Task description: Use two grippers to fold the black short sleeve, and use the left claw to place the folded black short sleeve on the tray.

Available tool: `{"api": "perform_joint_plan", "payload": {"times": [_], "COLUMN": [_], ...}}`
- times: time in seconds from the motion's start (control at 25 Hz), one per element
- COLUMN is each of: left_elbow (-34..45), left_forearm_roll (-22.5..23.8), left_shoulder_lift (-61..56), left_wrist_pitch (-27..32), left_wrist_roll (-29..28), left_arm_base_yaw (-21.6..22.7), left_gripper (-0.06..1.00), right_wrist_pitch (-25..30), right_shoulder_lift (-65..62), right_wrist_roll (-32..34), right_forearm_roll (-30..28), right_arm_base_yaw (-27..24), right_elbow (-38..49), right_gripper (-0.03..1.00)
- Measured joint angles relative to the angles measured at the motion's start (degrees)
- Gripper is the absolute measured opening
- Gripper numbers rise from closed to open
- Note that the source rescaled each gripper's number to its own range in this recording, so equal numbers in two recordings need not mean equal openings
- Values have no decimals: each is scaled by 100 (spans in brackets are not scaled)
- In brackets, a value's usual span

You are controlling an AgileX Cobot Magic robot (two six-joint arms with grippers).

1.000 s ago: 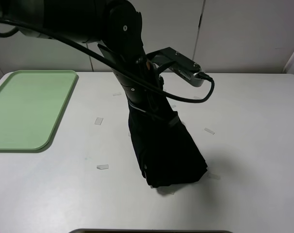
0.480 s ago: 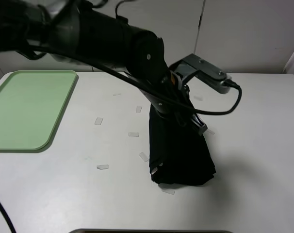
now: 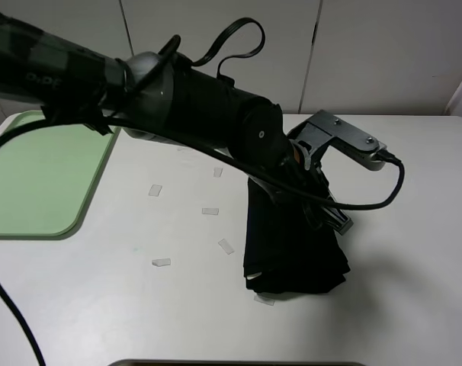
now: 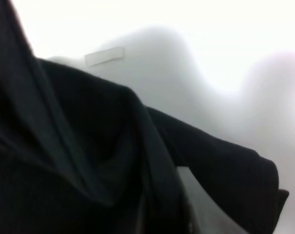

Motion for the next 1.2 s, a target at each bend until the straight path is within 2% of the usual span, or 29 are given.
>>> {"api": "perform_joint_plan", "payload": {"times": [0.12, 0.24, 0.32, 0.4, 0.52, 0.88, 1.04, 1.2], "left_elbow": [0, 0, 0, 0, 0, 0, 0, 0], "left_forearm_roll": [-20, -40, -40, -41, -46, -40, -37, -37], "left_shoulder_lift": [113, 192, 214, 213, 222, 291, 11, -314], "left_wrist_pitch": [-323, -524, -598, -647, -702, -1060, -1017, -686], "left_wrist_roll": [0, 0, 0, 0, 0, 0, 27, 77], "left_arm_base_yaw": [-83, -150, -156, -156, -156, -167, -159, -91], "left_gripper": [33, 67, 85, 94, 98, 100, 100, 100], "right_wrist_pitch": [0, 0, 0, 0, 0, 0, 0, 0], "right_shoulder_lift": [0, 0, 0, 0, 0, 0, 0, 0], "right_wrist_roll": [0, 0, 0, 0, 0, 0, 0, 0], "right_forearm_roll": [0, 0, 0, 0, 0, 0, 0, 0], "right_arm_base_yaw": [0, 0, 0, 0, 0, 0, 0, 0], "right_elbow": [0, 0, 0, 0, 0, 0, 0, 0], "right_gripper": [100, 100, 100, 100, 100, 100, 100, 100]}}
